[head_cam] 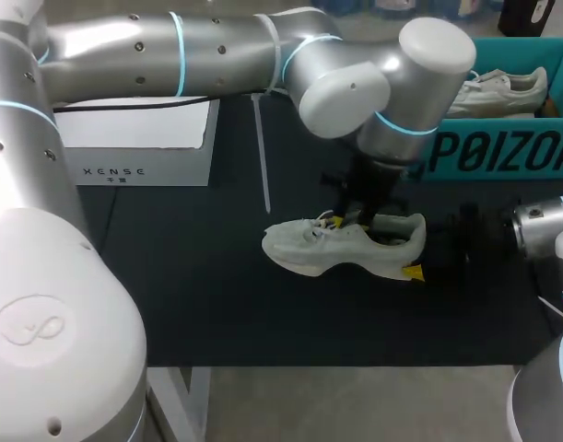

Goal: Take the shoe out of the shoebox, open the shoe tongue, remove and reinsert the insole, then place the shoe into the shoebox

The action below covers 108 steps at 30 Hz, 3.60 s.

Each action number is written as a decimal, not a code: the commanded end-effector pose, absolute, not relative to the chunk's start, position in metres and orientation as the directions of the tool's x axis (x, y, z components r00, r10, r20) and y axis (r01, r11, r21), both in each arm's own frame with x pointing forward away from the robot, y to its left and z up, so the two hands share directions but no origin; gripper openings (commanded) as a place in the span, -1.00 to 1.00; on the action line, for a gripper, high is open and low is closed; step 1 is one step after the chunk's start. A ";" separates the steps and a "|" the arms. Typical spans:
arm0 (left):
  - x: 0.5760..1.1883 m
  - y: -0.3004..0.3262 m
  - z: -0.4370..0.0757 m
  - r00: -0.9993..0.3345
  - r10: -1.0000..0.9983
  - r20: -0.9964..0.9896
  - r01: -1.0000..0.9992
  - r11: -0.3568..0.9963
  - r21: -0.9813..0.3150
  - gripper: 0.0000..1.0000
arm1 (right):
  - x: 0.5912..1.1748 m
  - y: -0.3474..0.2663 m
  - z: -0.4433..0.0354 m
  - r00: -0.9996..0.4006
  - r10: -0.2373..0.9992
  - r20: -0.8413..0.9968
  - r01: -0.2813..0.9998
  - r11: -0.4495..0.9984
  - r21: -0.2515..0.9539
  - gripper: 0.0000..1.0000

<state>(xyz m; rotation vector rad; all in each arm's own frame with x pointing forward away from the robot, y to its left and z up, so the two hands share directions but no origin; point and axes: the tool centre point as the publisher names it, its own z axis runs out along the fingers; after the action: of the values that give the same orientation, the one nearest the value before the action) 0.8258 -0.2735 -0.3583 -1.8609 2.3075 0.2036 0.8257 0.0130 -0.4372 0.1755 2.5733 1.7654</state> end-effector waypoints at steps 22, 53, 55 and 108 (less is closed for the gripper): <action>0.825 -0.198 -0.316 -0.026 -0.990 -0.137 -0.997 0.035 -0.067 -1.00 | 0.828 0.017 -0.444 -0.993 0.102 0.052 0.085 0.357 0.930 -1.00; 0.828 -0.200 -0.310 -0.025 -1.000 0.012 -0.999 0.025 -0.039 -1.00 | 0.828 0.017 -0.444 -0.993 0.102 0.052 0.085 0.357 0.930 -1.00; 0.827 -0.193 -0.314 -0.009 -1.000 0.019 -1.000 0.009 -0.030 -1.00 | 0.828 0.017 -0.444 -0.993 0.102 0.052 0.085 0.357 0.930 -1.00; 0.856 -0.201 -0.267 -0.588 -0.807 0.052 -0.806 0.580 -0.118 1.00 | 0.828 0.017 -0.444 -0.993 0.102 0.052 0.085 0.357 0.930 -1.00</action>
<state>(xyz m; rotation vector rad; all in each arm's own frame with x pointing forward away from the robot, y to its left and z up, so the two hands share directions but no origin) 0.8554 -0.2011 -0.2672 -1.4217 2.7852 -0.2024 0.8258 0.0132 -0.4374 0.1757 2.5734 1.7652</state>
